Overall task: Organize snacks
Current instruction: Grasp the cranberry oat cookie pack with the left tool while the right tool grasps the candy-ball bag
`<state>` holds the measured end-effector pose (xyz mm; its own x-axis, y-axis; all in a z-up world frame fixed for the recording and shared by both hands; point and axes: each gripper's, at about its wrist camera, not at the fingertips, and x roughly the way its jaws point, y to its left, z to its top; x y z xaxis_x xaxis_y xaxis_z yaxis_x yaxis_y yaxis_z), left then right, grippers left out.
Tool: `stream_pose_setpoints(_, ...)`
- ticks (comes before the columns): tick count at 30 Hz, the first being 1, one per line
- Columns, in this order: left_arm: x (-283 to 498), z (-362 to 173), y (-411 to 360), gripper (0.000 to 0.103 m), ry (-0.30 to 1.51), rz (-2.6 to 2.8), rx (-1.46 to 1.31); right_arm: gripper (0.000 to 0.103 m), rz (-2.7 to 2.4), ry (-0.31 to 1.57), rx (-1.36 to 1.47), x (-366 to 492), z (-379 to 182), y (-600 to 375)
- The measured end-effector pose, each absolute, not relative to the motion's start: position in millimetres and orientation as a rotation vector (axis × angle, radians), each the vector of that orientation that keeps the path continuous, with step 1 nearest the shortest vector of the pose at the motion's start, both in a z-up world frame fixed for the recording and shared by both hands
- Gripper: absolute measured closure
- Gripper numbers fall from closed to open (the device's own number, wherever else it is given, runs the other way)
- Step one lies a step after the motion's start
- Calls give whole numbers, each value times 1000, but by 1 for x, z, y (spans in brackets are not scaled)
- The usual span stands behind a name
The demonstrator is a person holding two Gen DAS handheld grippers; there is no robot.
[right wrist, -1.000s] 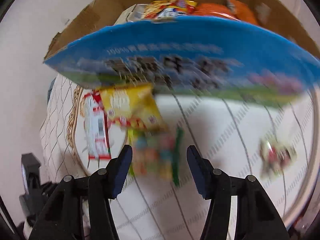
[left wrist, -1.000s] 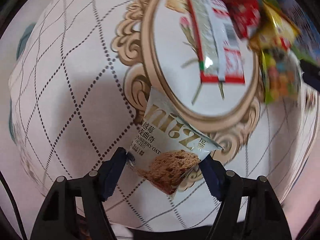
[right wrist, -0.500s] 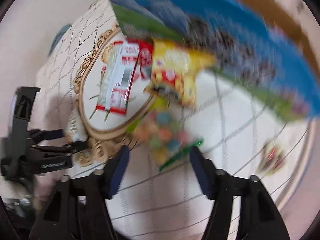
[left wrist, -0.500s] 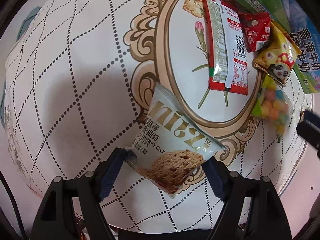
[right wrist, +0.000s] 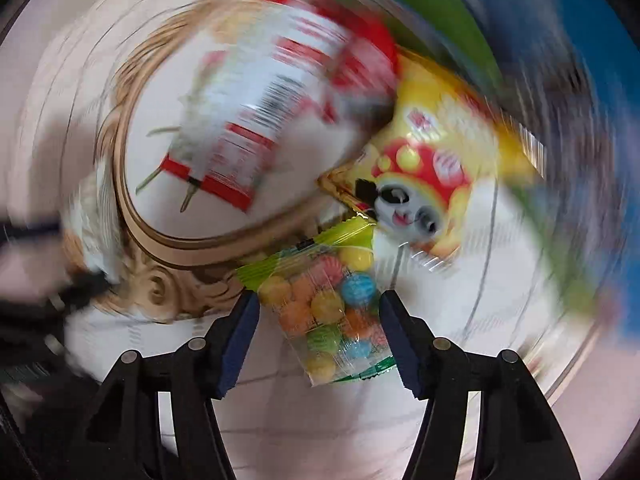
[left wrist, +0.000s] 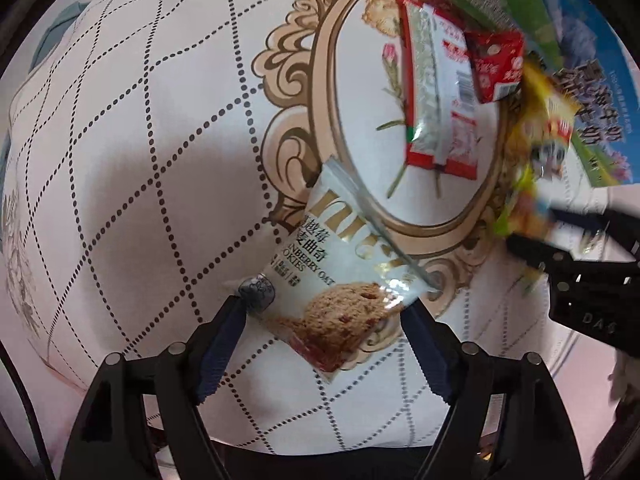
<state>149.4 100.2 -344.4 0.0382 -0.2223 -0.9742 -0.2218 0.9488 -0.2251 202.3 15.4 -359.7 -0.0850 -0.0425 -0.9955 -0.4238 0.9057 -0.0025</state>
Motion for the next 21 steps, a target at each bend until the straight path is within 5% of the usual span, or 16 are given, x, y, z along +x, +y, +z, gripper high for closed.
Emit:
stream_pose_setpoints(3, 146, -335, 106, 24, 1524, -21, -390, 37, 387, 1708, -152, 207, -351, 0)
stream_pose_setpoints(6, 146, -327, 110, 24, 1527, -32, -378, 21, 400, 1608, -274, 206, -336, 2)
stream_pose_setpoints(12, 144, -311, 93, 24, 1507, -41, -130, 19, 474, 1527, -606, 192, -357, 29)
stream_pose_setpoints(14, 141, -310, 88, 24, 1508, -54, -61, 21, 435, 1483, -685, 191, -365, 34)
stream_pose_setpoints(16, 137, -309, 87, 24, 1513, -70, -25, 38, 401, 1547, -563, 197, -371, 26)
stream_pose_setpoints(21, 142, -322, 71, 24, 1557, -124, 86, 43, 273, 1687, -124, 209, -372, -24)
